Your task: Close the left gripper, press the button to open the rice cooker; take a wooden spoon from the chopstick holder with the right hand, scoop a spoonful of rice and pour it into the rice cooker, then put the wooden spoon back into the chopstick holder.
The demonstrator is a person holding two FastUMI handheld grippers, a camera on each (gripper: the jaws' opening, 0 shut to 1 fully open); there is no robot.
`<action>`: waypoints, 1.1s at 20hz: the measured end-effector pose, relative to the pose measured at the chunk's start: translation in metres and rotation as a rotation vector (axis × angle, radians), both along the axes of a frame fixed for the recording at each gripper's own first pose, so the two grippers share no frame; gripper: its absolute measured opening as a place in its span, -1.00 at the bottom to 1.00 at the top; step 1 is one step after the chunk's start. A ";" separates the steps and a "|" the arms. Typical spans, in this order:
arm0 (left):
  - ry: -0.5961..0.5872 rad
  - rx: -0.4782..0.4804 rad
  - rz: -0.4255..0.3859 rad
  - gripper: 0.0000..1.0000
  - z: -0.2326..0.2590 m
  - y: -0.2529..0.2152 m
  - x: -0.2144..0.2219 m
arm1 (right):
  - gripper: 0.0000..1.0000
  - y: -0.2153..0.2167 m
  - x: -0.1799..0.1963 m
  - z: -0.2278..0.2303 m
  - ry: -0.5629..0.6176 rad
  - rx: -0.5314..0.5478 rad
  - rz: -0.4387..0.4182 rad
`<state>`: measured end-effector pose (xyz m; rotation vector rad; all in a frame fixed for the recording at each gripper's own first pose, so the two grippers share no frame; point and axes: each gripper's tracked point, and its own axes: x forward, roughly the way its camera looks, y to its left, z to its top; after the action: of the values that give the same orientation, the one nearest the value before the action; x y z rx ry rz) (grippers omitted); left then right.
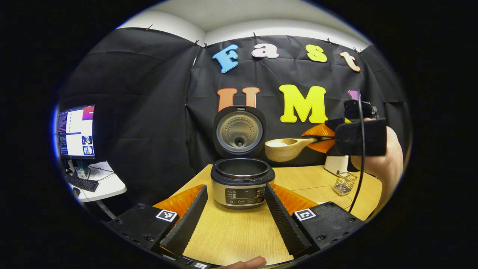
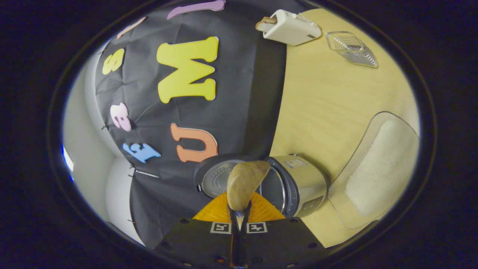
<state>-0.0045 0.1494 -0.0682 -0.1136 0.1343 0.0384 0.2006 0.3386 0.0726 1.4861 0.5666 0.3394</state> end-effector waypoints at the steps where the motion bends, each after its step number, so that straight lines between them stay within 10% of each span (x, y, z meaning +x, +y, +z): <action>1: 0.003 0.001 0.003 0.95 -0.002 0.004 0.000 | -1.00 0.008 0.008 0.004 0.002 -0.012 -0.002; 11: 0.055 -0.052 0.160 0.96 -0.026 0.078 -0.001 | -0.99 0.061 0.102 0.003 -0.049 -0.411 -0.126; 22: 0.032 -0.021 0.124 0.92 -0.018 0.061 0.000 | -1.00 0.094 0.121 0.016 -0.319 -1.011 -0.105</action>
<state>-0.0043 0.2105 -0.0862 -0.1427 0.1596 0.1625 0.3215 0.4323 0.0883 0.4672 0.3106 0.1526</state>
